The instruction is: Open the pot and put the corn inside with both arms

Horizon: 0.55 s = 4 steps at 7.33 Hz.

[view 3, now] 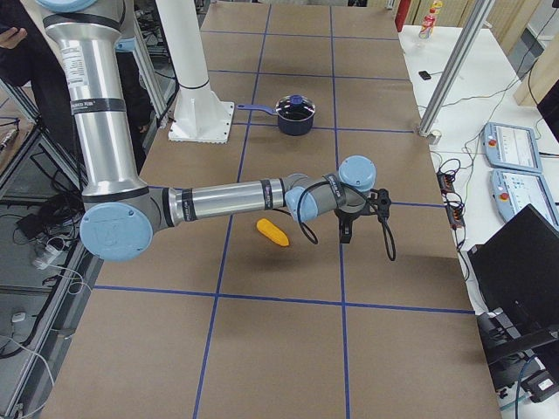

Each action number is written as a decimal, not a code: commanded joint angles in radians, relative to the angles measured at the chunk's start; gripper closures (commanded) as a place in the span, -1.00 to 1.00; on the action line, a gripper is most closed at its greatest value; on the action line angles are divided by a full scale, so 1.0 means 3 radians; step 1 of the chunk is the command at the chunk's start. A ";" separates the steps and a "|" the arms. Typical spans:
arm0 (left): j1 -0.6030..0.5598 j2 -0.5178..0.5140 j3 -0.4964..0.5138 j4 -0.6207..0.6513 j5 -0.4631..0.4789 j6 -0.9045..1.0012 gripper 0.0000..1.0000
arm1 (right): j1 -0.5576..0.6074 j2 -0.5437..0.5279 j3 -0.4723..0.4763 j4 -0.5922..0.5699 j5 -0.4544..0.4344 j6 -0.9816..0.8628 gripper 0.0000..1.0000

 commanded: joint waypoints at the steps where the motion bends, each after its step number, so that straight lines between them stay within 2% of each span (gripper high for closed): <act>1: 0.0408 -0.0191 -0.0337 0.0002 0.0046 -0.0961 -0.96 | -0.0381 -0.0122 0.0239 0.0000 -0.0278 0.0316 -1.00; 3: 0.0796 -0.0411 -0.0521 0.0053 0.0310 -0.1647 -0.96 | -0.0427 -0.0514 0.0575 -0.0005 -0.0360 0.0337 -0.99; 4: 0.0975 -0.0624 -0.0603 0.0276 0.0484 -0.1929 -0.96 | -0.0442 -0.0643 0.0683 0.0000 -0.0361 0.0469 -0.99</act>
